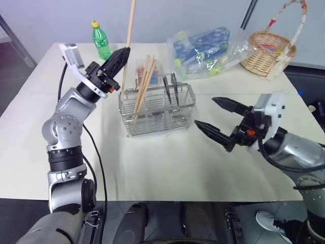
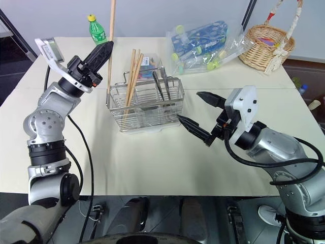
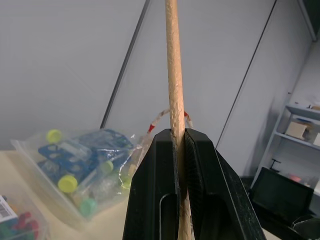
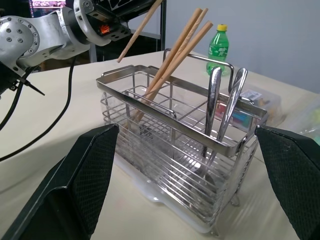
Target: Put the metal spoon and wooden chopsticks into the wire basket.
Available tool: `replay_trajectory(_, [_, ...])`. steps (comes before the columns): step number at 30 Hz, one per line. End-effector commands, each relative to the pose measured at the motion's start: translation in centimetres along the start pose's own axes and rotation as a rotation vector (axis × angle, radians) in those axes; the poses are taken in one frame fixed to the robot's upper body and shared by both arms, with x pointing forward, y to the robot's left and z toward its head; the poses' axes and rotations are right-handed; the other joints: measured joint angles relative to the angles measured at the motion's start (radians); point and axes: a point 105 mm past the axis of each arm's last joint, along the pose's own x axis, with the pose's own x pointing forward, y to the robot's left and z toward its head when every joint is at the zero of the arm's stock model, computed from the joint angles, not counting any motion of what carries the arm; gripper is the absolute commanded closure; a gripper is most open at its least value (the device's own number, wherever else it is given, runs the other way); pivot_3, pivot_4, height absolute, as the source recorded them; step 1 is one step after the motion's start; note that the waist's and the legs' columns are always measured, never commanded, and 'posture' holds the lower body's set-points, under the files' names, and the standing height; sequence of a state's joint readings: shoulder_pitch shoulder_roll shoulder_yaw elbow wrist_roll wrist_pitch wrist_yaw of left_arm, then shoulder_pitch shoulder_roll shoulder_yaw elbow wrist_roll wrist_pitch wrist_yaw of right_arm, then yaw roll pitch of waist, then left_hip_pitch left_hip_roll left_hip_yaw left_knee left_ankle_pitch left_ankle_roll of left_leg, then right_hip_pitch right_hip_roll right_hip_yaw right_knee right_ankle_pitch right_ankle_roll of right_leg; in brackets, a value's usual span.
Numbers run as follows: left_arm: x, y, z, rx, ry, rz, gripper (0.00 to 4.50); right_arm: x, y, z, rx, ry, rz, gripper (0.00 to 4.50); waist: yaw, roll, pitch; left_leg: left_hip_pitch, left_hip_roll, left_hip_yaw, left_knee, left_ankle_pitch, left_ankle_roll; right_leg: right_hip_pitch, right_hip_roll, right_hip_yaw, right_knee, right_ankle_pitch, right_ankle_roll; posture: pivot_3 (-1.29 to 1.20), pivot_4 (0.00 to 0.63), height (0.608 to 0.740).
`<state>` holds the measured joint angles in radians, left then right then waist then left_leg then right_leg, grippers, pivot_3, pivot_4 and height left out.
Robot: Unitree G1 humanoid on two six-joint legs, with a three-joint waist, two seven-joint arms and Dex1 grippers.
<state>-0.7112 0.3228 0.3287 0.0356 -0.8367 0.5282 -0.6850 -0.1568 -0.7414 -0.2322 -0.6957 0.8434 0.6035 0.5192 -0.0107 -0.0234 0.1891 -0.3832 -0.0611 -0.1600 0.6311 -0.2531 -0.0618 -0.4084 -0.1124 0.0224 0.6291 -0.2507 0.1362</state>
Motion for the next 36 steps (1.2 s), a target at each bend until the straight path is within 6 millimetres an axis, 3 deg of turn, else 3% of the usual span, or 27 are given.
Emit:
replay_trajectory(1, [0.2,-0.3,0.3,0.053,-0.034,0.004,4.43,0.2,0.2,0.9,-0.032,-0.041,0.012,0.0,0.0,0.0,0.0,0.0,0.0,0.0,0.0,0.0,0.0,0.0,0.0,0.0,0.0,0.0,0.0,0.0,0.15,0.74])
replay_trajectory(23, [0.0,-0.7,-2.7,0.056,0.002,0.023,4.43,0.3,0.1,1.4,-0.044,-0.061,-0.005,0.0,-0.001,0.0,0.0,0.0,0.0,0.0,0.0,0.0,0.0,0.0,0.0,0.0,0.0,0.0,0.0,0.0,0.15,0.74])
replay_trajectory(26, [-0.2,-0.7,-2.7,0.057,0.005,0.028,3.3,0.4,0.0,1.4,-0.044,-0.061,-0.004,0.0,-0.001,0.0,0.0,0.0,0.0,0.0,0.0,0.0,0.0,0.0,0.0,0.0,0.0,0.0,0.0,0.0,0.15,0.74])
replay_trajectory(32, [-0.7,-0.5,-2.9,0.06,0.013,0.042,0.29,0.5,-0.1,1.4,-0.043,-0.063,0.003,0.0,0.0,0.0,0.0,0.0,0.0,0.0,0.0,0.0,0.0,0.0,0.0,0.0,0.0,0.0,0.0,0.0,0.15,0.74])
replay_trajectory(33, [-0.7,-0.6,-2.8,0.06,0.011,0.043,0.01,0.6,-0.1,1.3,-0.043,-0.063,0.004,0.0,0.0,0.0,0.0,0.0,0.0,0.0,0.0,0.0,0.0,0.0,0.0,0.0,0.0,0.0,0.0,0.0,0.15,0.74])
replay_trajectory(36, [-0.6,-0.8,-2.2,0.064,0.002,0.049,0.01,0.6,-0.3,1.3,-0.043,-0.063,0.004,0.0,0.0,0.0,0.0,0.0,0.0,0.0,0.0,0.0,0.0,0.0,0.0,0.0,0.0,0.0,0.0,0.0,0.15,0.74])
